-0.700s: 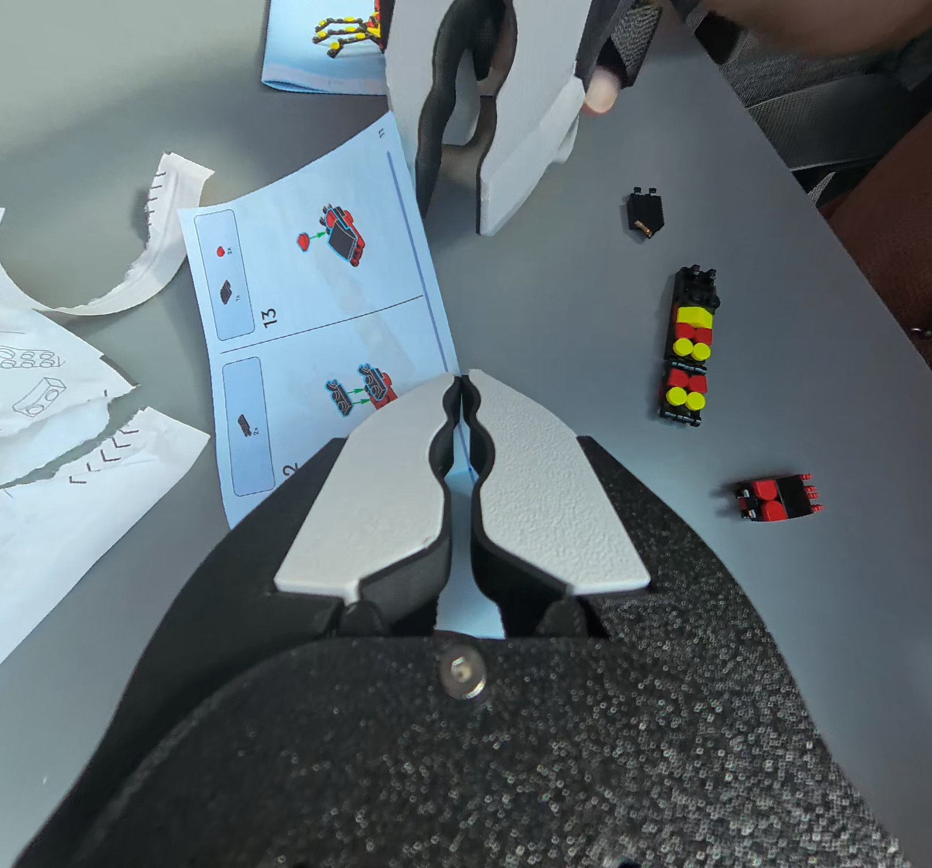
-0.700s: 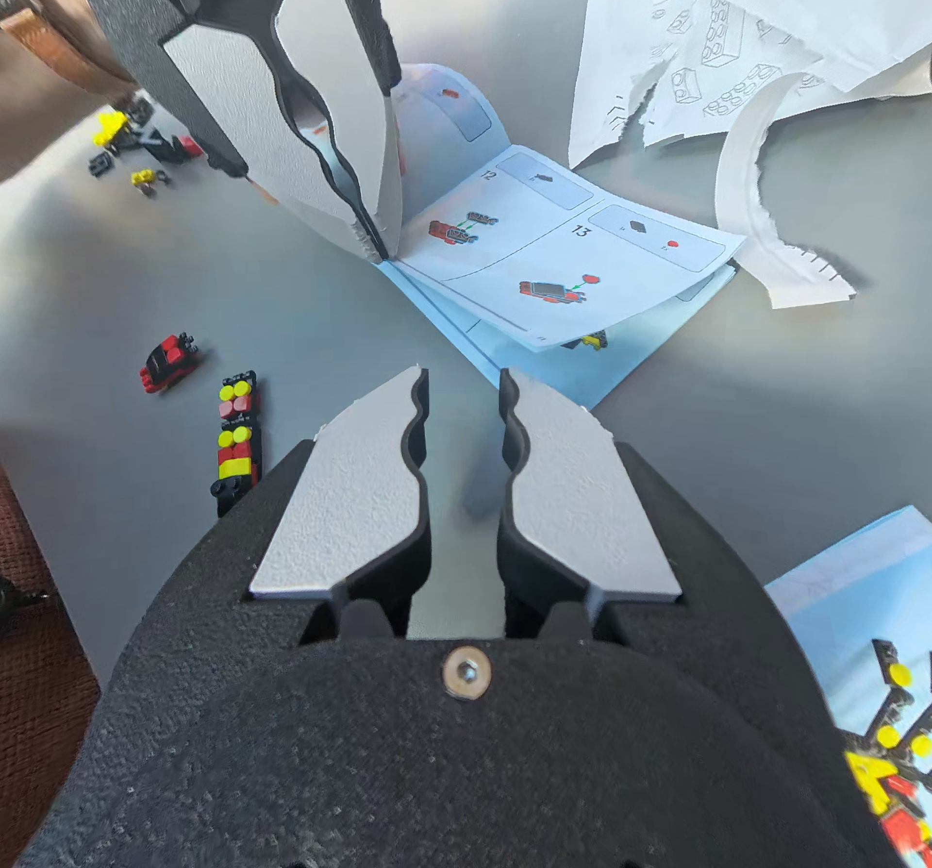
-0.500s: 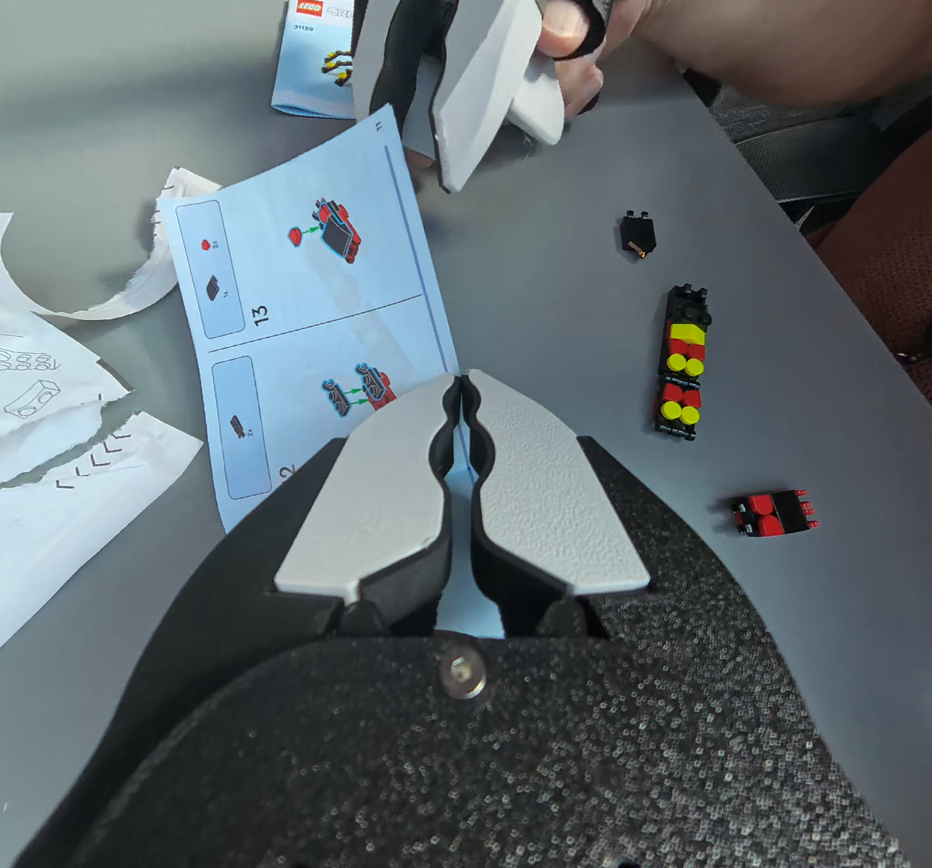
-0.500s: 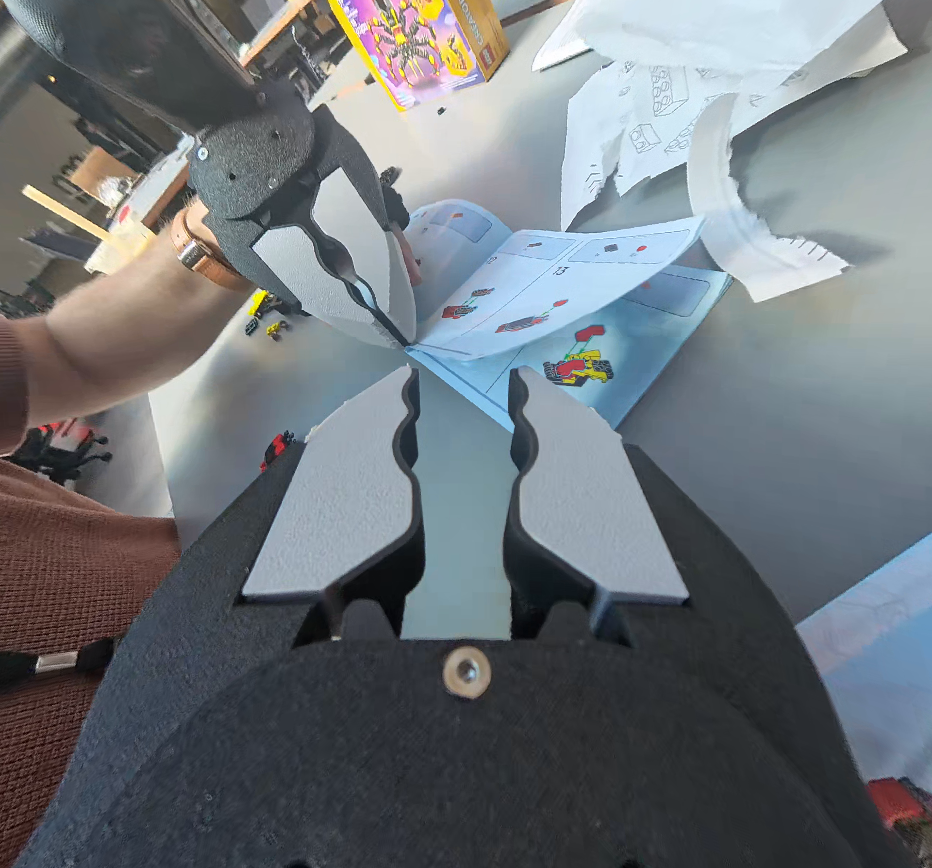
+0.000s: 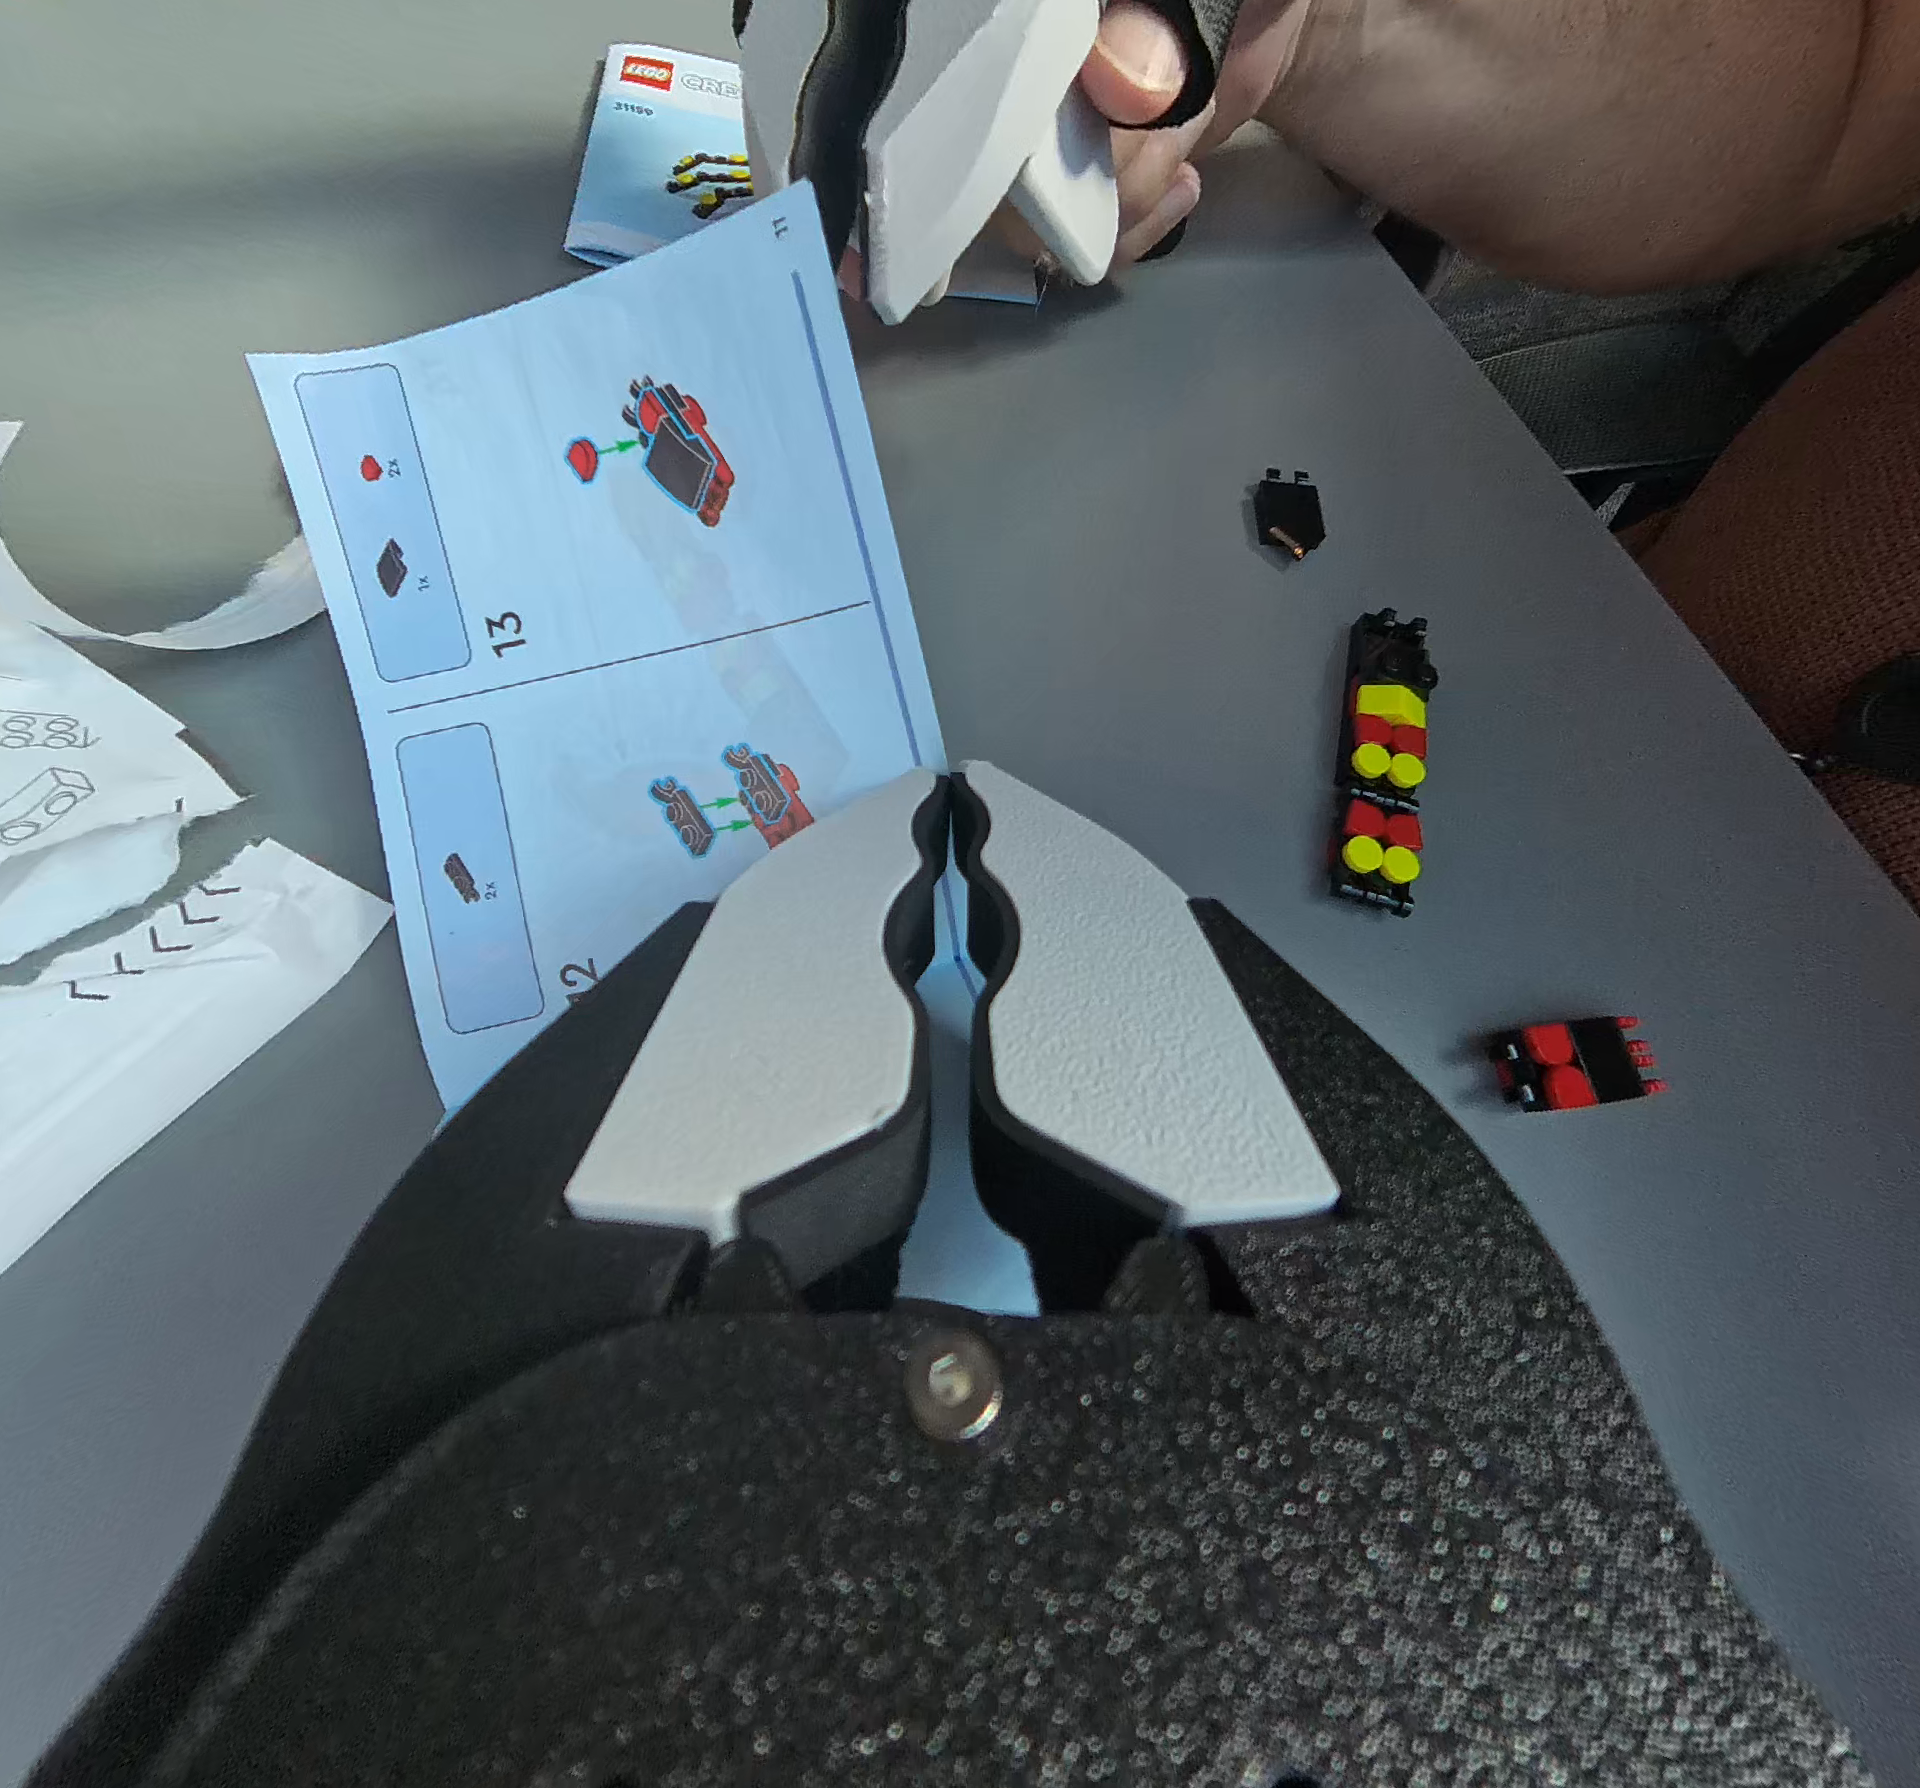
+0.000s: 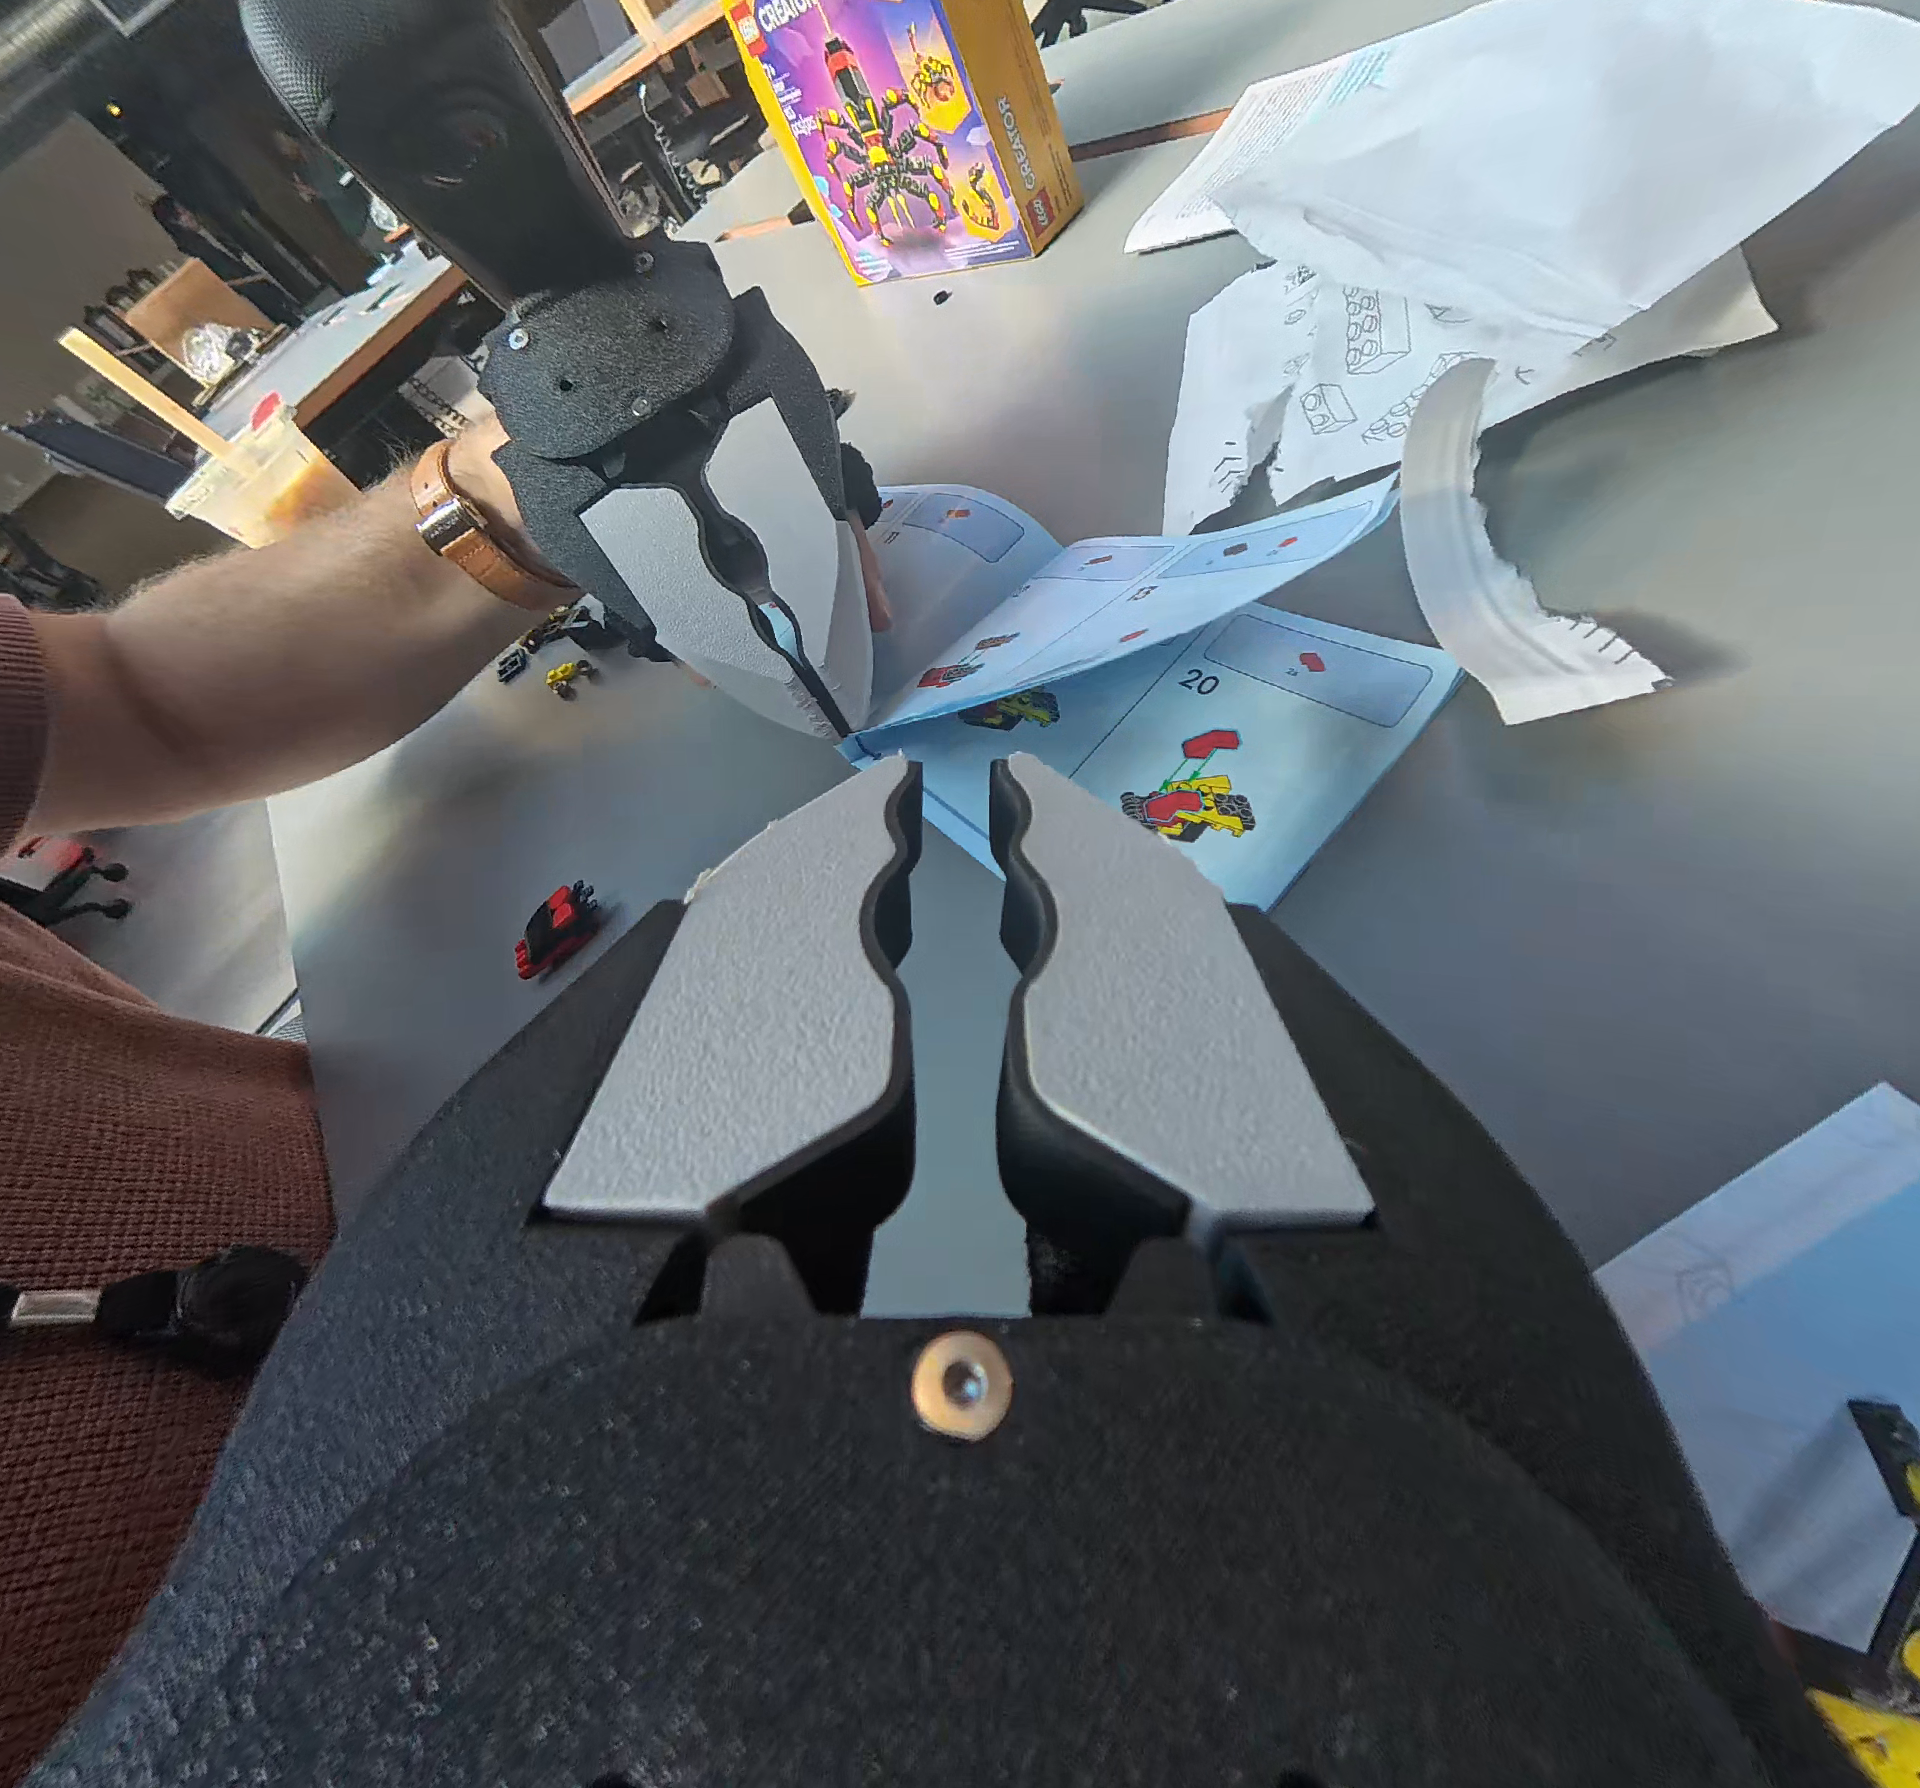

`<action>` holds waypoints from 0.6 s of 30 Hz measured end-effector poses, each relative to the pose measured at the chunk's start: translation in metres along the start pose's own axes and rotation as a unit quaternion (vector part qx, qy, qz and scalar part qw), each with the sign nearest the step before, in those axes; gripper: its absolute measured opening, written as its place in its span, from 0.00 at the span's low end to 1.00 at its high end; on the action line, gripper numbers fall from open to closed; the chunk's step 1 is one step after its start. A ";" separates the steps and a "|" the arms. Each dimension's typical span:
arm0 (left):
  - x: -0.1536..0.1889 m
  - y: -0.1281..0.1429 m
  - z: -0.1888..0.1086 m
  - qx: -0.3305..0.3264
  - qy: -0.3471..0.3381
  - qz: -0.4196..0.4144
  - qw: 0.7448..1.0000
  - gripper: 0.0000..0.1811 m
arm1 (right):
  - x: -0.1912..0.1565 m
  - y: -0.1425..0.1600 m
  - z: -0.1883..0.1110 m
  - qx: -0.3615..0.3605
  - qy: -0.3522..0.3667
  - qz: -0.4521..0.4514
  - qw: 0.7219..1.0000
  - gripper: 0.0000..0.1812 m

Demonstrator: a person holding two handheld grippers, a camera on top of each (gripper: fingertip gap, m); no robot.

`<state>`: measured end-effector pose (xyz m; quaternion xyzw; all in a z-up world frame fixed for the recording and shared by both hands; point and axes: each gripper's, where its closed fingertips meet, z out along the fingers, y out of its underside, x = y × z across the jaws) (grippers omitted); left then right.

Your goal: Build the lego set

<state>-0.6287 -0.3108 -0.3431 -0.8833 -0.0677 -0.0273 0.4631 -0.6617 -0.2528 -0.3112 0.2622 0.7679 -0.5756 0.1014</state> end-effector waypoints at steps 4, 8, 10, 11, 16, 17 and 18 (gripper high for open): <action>0.000 0.000 -0.001 0.002 0.000 0.001 1.000 0.00 | 0.002 -0.005 -0.001 0.016 0.005 0.001 1.000 0.07; 0.000 -0.001 -0.001 0.004 0.001 0.002 1.000 0.00 | 0.001 -0.012 -0.005 0.032 0.003 0.002 0.999 0.08; 0.001 -0.001 -0.001 0.004 0.002 0.002 1.000 0.00 | 0.001 -0.015 -0.006 0.038 0.008 -0.004 0.999 0.08; 0.001 -0.001 -0.001 0.005 0.003 0.002 1.000 0.00 | 0.001 -0.016 -0.007 0.038 0.009 -0.006 0.999 0.08; 0.001 -0.002 0.001 0.004 0.005 0.003 1.000 0.00 | 0.003 -0.014 -0.006 0.031 0.017 -0.012 0.999 0.08; 0.001 -0.002 0.001 0.004 0.005 0.003 1.000 0.00 | 0.003 -0.014 -0.006 0.032 0.016 -0.011 0.999 0.08; 0.001 -0.001 0.001 0.003 0.006 0.004 1.000 0.00 | 0.004 -0.015 -0.006 0.034 0.016 -0.010 0.999 0.08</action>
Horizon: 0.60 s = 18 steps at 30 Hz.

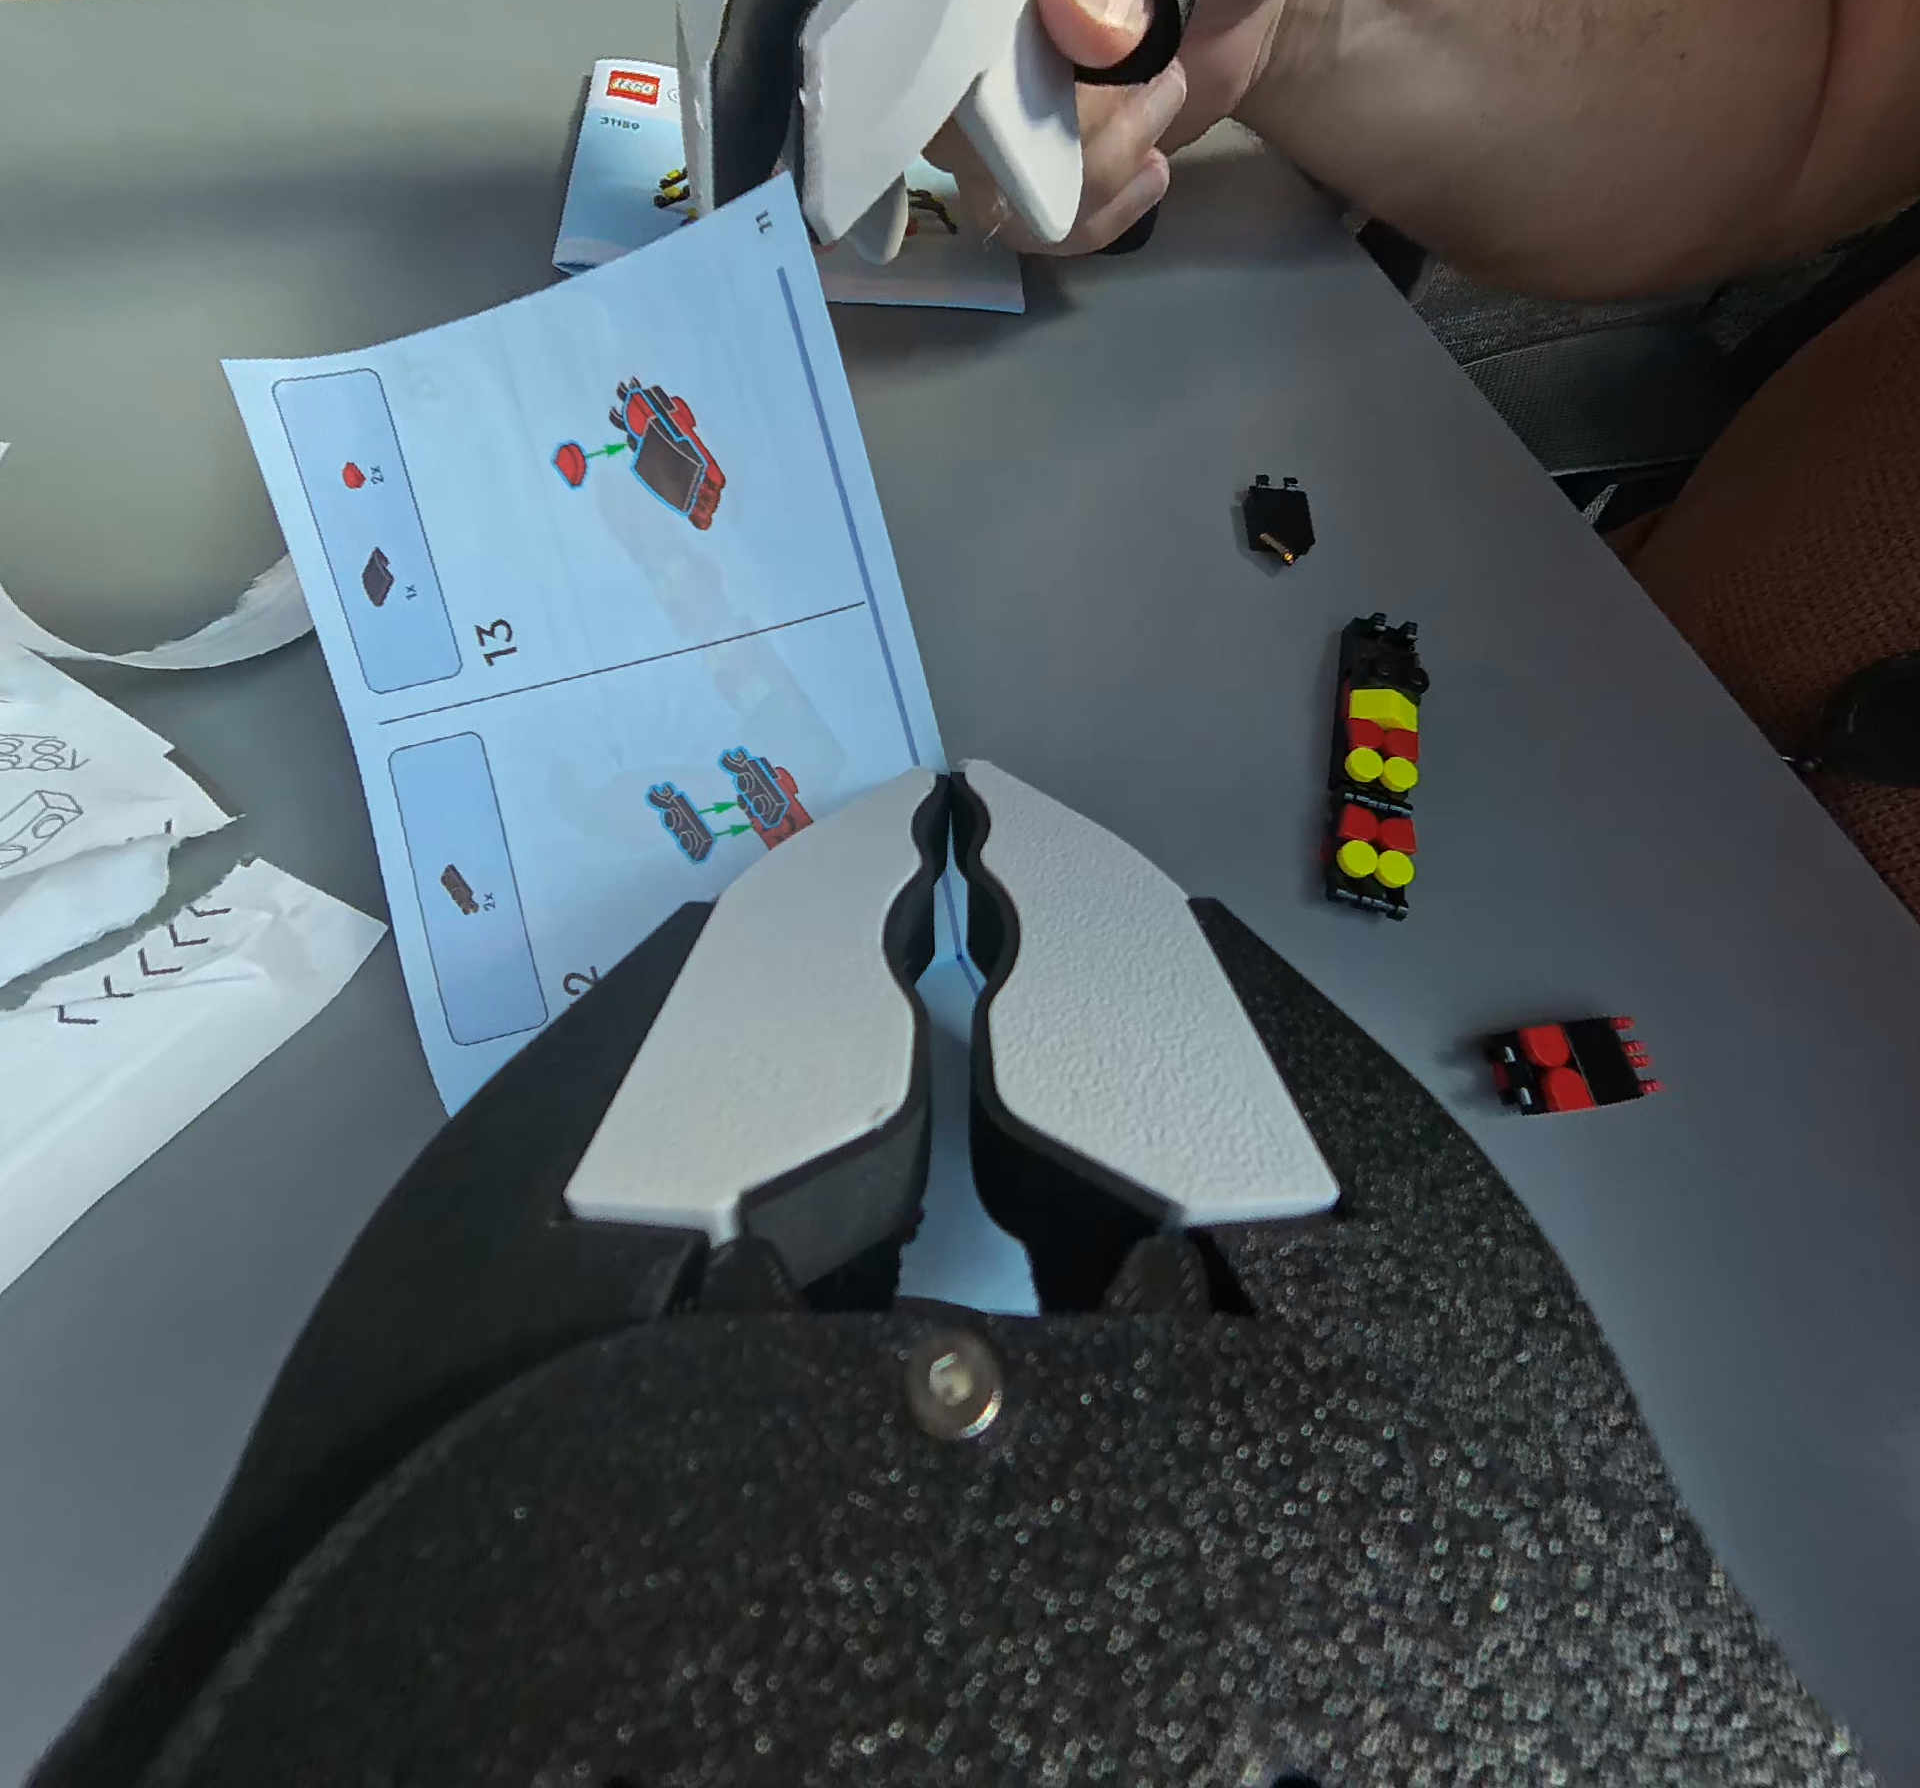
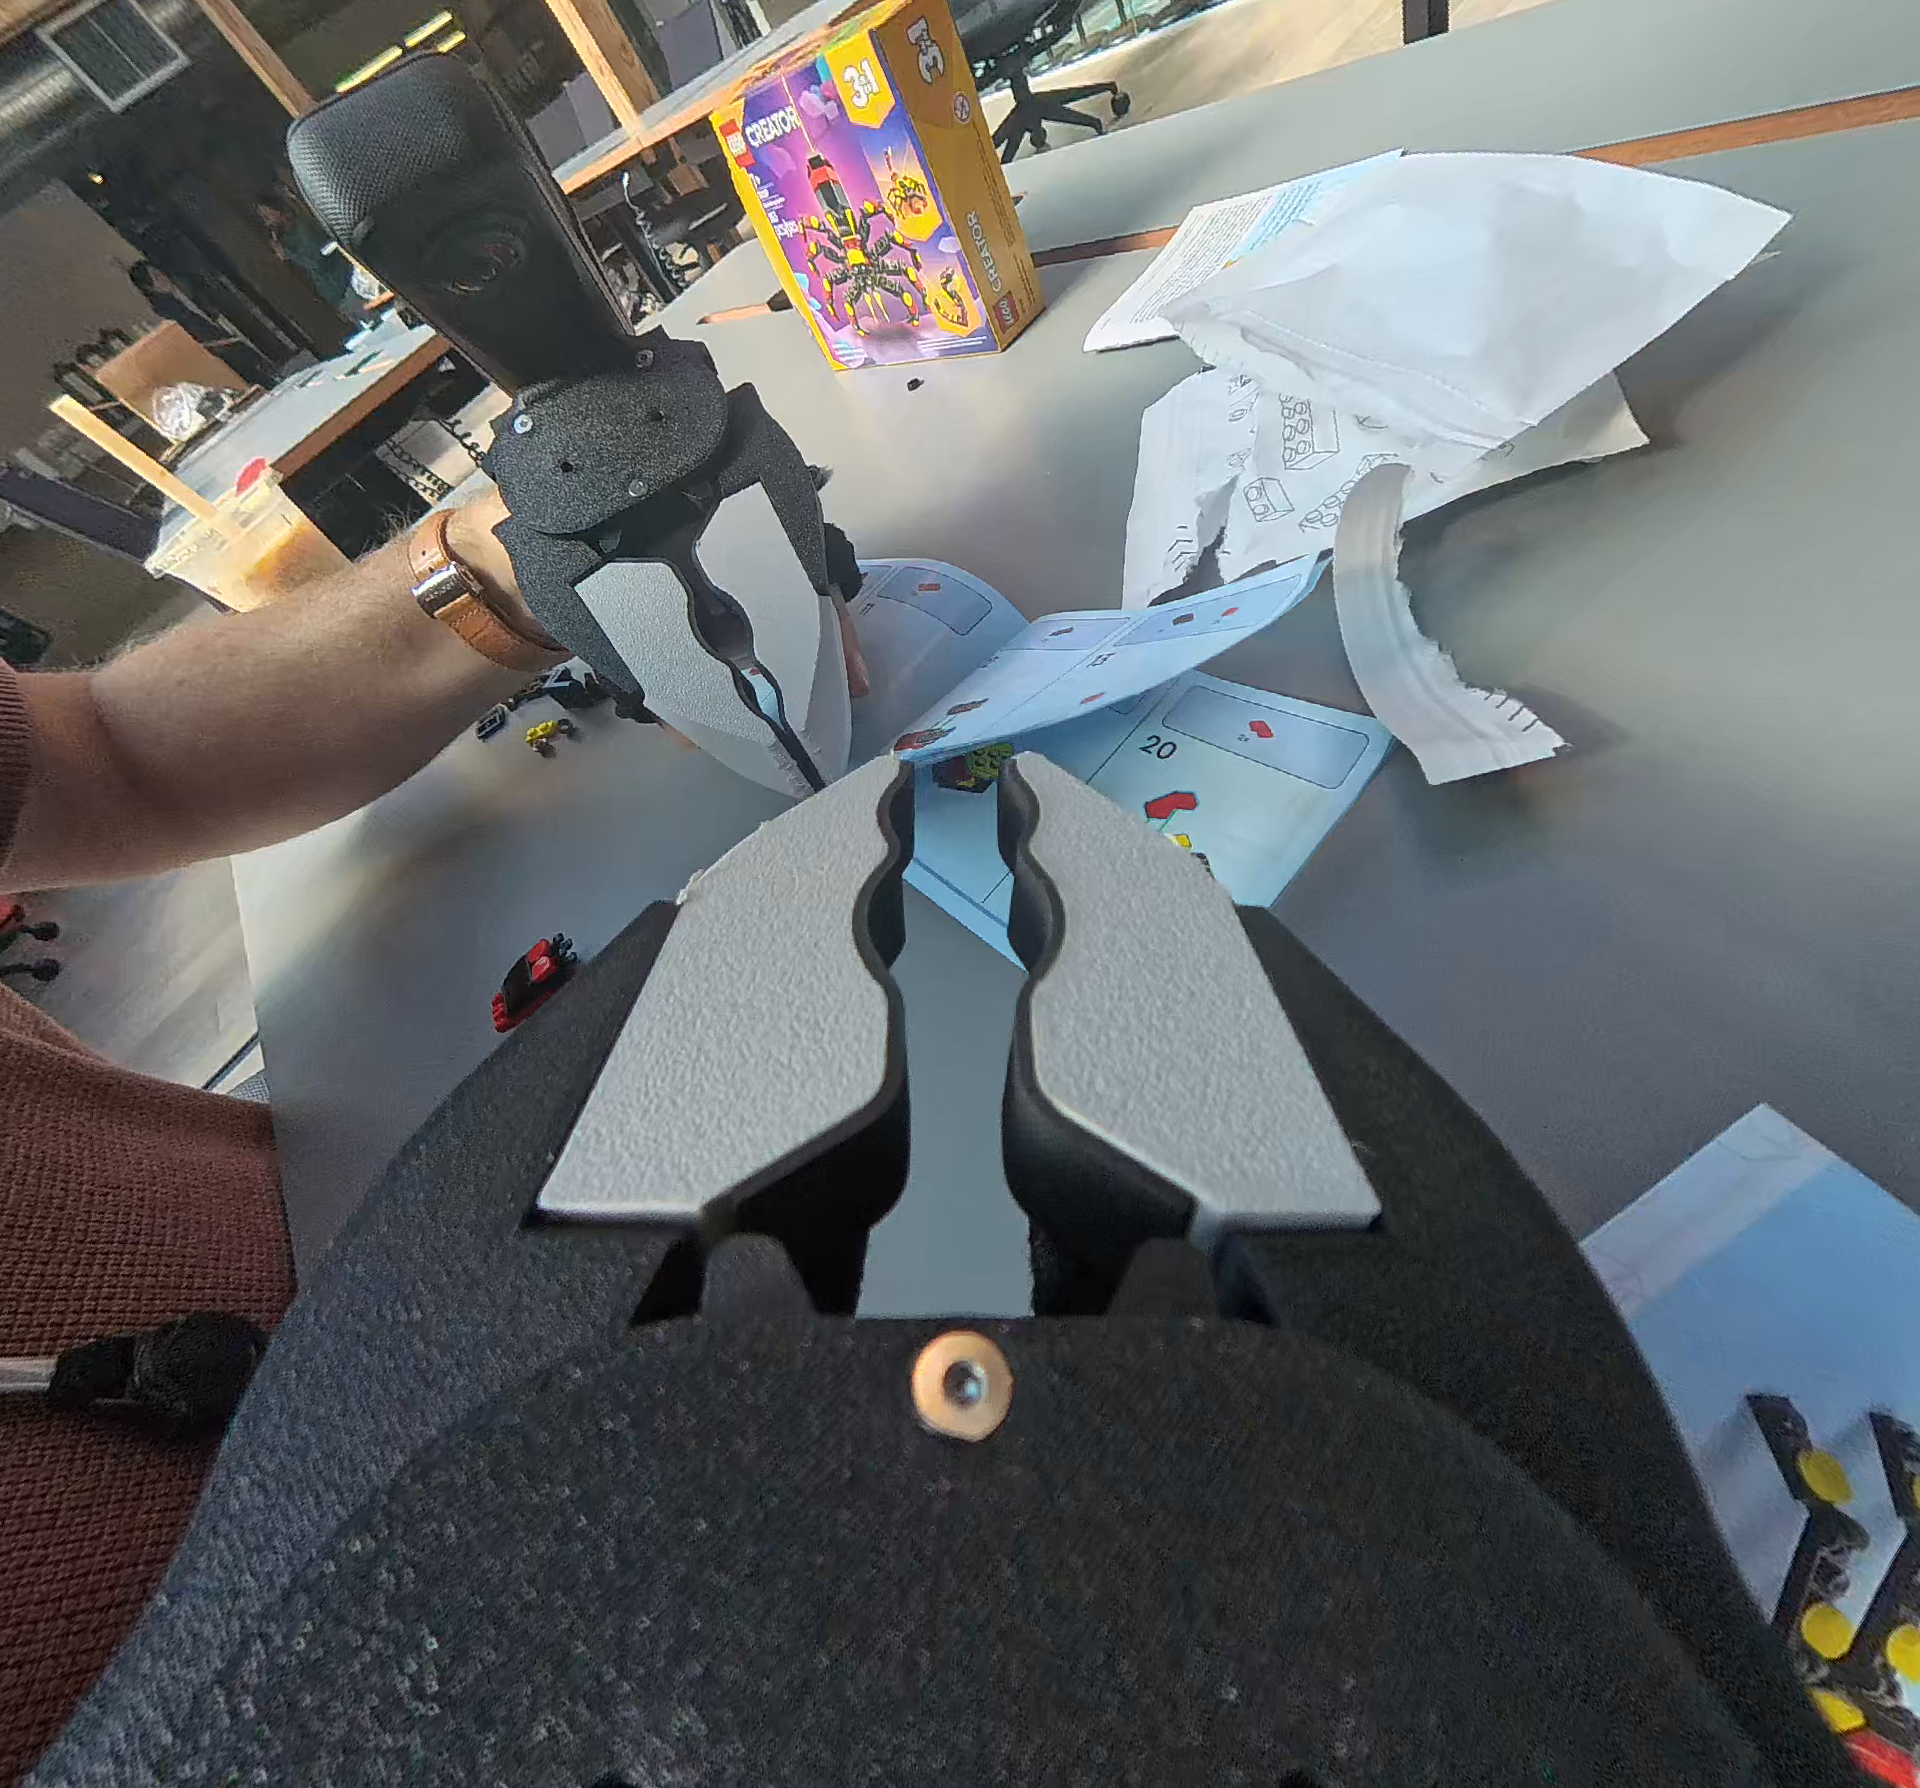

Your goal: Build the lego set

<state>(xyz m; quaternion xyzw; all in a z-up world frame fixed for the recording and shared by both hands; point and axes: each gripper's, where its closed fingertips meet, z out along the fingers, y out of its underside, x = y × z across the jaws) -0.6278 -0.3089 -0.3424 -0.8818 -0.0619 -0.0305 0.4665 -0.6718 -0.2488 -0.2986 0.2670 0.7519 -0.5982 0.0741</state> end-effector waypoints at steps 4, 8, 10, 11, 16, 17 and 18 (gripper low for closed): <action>0.000 0.000 0.000 -0.001 0.000 0.000 1.000 0.00 | 0.002 -0.001 -0.001 0.002 0.004 0.001 1.000 0.08; 0.000 0.001 0.001 -0.002 0.001 -0.001 1.000 0.00 | 0.001 -0.001 -0.001 0.000 -0.002 0.000 1.000 0.08; 0.000 0.001 0.001 -0.001 0.001 -0.002 1.000 0.00 | 0.000 -0.001 -0.002 -0.001 -0.001 -0.003 1.000 0.08; 0.000 0.001 0.001 -0.002 0.002 -0.002 1.000 0.00 | 0.000 -0.001 -0.002 0.000 -0.001 -0.003 1.000 0.08; -0.001 0.000 0.001 0.000 0.002 -0.002 1.000 0.00 | 0.000 -0.002 -0.003 0.005 0.001 -0.005 1.000 0.08; -0.001 0.001 0.001 -0.001 0.002 -0.002 1.000 0.00 | -0.001 -0.003 -0.003 0.006 -0.002 -0.004 1.000 0.08; -0.001 0.001 0.002 -0.002 0.003 -0.001 1.000 0.00 | -0.002 -0.003 -0.003 0.006 -0.004 -0.003 1.000 0.09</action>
